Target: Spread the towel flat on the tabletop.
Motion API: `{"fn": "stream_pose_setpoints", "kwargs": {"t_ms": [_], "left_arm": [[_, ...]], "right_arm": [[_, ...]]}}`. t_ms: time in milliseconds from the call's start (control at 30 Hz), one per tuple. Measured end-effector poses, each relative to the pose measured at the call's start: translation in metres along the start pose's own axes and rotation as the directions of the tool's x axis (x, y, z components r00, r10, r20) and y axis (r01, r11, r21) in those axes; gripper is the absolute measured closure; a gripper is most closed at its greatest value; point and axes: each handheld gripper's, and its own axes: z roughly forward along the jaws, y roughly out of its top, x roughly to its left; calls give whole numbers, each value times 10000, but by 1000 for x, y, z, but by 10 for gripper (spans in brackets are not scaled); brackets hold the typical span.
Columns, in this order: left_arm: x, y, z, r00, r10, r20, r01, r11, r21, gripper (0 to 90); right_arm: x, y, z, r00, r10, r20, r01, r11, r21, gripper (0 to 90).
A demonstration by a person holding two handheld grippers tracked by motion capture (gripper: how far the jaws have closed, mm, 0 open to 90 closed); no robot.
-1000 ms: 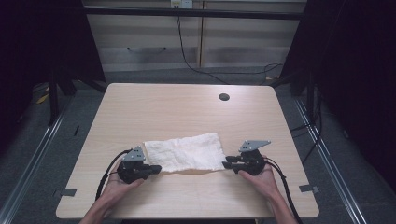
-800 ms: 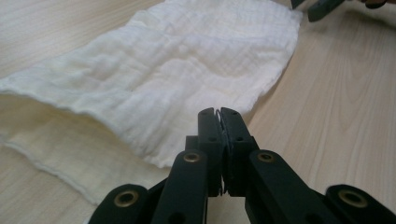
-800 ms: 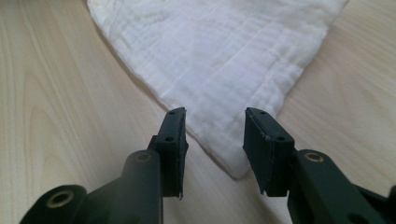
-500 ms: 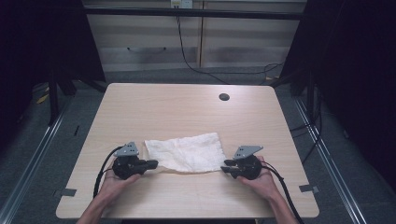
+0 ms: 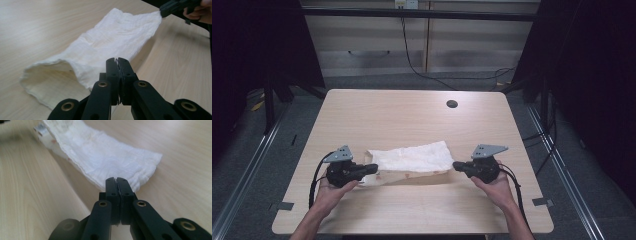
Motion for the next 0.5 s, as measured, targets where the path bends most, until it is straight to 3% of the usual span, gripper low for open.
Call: {"fn": "stream_pose_setpoints", "kwargs": {"t_ms": [200,500], "left_arm": [[-1,17,-5,9998,195,-9,-195,9995,-261,884],[-6,46,-13,9985,531,-128,-537,9968,-584,884]], "right_arm": [[-4,25,-17,9997,60,226,-44,9976,-697,893],[-10,46,-35,9984,217,517,-153,9925,-1215,894]]}}
